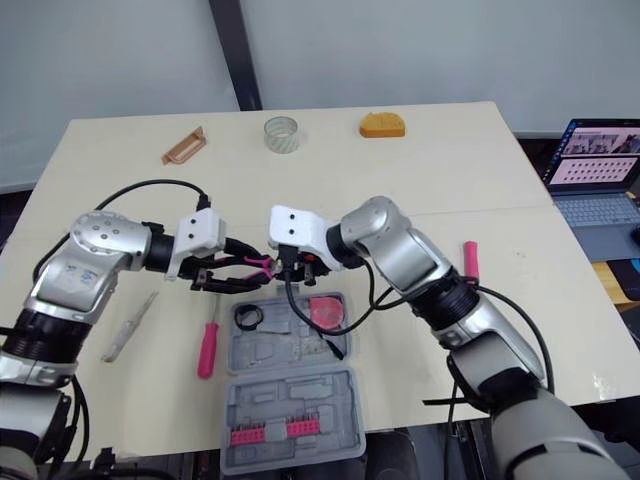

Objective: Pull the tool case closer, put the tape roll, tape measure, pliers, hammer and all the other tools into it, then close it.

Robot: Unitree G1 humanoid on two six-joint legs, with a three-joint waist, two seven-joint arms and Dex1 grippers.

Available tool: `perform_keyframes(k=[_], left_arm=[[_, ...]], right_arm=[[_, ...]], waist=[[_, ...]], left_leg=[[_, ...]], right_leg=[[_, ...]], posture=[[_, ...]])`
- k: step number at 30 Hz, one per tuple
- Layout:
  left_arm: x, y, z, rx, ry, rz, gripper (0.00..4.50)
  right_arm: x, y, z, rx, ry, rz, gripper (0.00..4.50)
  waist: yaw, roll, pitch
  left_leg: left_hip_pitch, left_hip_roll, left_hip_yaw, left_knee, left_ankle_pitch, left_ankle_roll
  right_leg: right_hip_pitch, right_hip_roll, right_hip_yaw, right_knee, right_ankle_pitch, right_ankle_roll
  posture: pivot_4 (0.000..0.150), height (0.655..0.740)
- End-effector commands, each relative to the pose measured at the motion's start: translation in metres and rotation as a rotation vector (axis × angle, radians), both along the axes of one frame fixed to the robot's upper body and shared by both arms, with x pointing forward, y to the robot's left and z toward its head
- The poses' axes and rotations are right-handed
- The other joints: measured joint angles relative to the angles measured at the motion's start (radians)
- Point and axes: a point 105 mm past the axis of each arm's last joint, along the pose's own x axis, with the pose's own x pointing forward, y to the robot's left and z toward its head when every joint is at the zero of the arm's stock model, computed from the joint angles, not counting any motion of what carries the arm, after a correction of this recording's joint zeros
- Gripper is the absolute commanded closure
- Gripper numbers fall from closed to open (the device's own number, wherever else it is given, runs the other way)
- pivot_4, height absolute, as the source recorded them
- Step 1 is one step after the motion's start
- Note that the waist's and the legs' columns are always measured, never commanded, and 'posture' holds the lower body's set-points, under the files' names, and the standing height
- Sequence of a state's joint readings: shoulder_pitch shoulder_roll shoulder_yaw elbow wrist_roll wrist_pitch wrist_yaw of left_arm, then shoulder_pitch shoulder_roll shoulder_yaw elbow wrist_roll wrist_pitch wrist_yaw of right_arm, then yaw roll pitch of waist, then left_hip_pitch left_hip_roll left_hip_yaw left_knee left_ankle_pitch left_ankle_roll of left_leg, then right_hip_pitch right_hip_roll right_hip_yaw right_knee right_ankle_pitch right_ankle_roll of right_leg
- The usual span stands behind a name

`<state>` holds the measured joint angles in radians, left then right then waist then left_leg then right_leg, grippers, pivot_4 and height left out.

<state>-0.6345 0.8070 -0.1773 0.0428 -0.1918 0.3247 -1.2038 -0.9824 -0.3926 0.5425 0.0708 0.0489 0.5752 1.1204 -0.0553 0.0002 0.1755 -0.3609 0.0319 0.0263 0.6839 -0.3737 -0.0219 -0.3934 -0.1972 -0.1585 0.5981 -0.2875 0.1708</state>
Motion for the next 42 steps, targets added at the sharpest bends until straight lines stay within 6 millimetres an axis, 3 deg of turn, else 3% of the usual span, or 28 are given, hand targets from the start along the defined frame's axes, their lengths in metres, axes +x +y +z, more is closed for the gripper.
perform_keyframes(k=[1, 2, 8, 12, 24, 30, 42], left_arm=[[-0.007, 0.001, 0.014, -0.039, -0.071, -0.033, 0.22], [-0.011, 0.001, 0.016, -0.054, -0.072, -0.038, 0.0], [-0.047, 0.037, 0.003, -0.091, -0.001, 0.007, 0.0], [-0.068, 0.055, -0.001, -0.138, 0.017, 0.06, 0.0], [-0.114, 0.083, -0.042, -0.092, -0.001, 0.077, 0.0], [-0.118, 0.089, -0.053, -0.08, -0.03, 0.08, 0.0], [-0.114, 0.087, -0.053, -0.093, -0.032, 0.101, 0.0]], right_arm=[[-0.017, 0.0, 0.016, 0.066, -0.079, 0.103, 3.52], [-0.022, 0.0, 0.017, 0.082, -0.091, 0.129, 3.52], [-0.043, -0.021, 0.0, 0.069, -0.083, 0.16, 3.52], [-0.05, -0.032, -0.023, -0.002, -0.067, 0.163, 3.52], [-0.052, -0.028, -0.053, -0.093, -0.058, 0.121, 3.52], [-0.057, -0.023, -0.06, -0.108, -0.029, 0.108, 3.52], [-0.052, -0.022, -0.068, -0.145, -0.031, 0.043, 3.52]], waist=[[0.0, 0.0, 0.0], [0.0, 0.0, 0.0], [-0.004, 0.0, 0.0], [0.002, 0.0, 0.0], [0.026, 0.0, 0.0], [0.027, 0.0, 0.0], [0.026, 0.0, 0.0]], left_leg=[[0.0, 0.0, 0.0, 0.0, 0.0, 0.0], [0.0, 0.0, 0.0, 0.0, 0.0, 0.0], [0.001, 0.0, 0.0, -0.001, 0.0, 0.0], [0.002, 0.0, 0.0, -0.001, 0.0, 0.0], [0.003, 0.0, 0.002, 0.0, 0.0, 0.0], [0.003, 0.0, 0.002, 0.0, 0.0, 0.0], [0.003, 0.0, 0.003, 0.0, 0.0, 0.0]], right_leg=[[0.0, 0.0, 0.0, 0.0, 0.0, 0.0], [0.0, 0.0, 0.0, 0.0, 0.0, 0.0], [-0.001, 0.0, 0.0, 0.001, 0.0, 0.0], [0.0, -0.001, 0.0, 0.002, 0.0, 0.0], [0.0, -0.001, 0.001, 0.001, 0.0, -0.001], [0.001, -0.001, 0.001, 0.001, 0.0, -0.001], [0.0, -0.001, 0.001, 0.001, 0.0, -0.001]], posture=[[0.15, 0.74], [0.15, 0.74], [0.15, 0.74], [0.15, 0.74], [0.15, 0.74], [0.15, 0.74], [0.15, 0.74]])
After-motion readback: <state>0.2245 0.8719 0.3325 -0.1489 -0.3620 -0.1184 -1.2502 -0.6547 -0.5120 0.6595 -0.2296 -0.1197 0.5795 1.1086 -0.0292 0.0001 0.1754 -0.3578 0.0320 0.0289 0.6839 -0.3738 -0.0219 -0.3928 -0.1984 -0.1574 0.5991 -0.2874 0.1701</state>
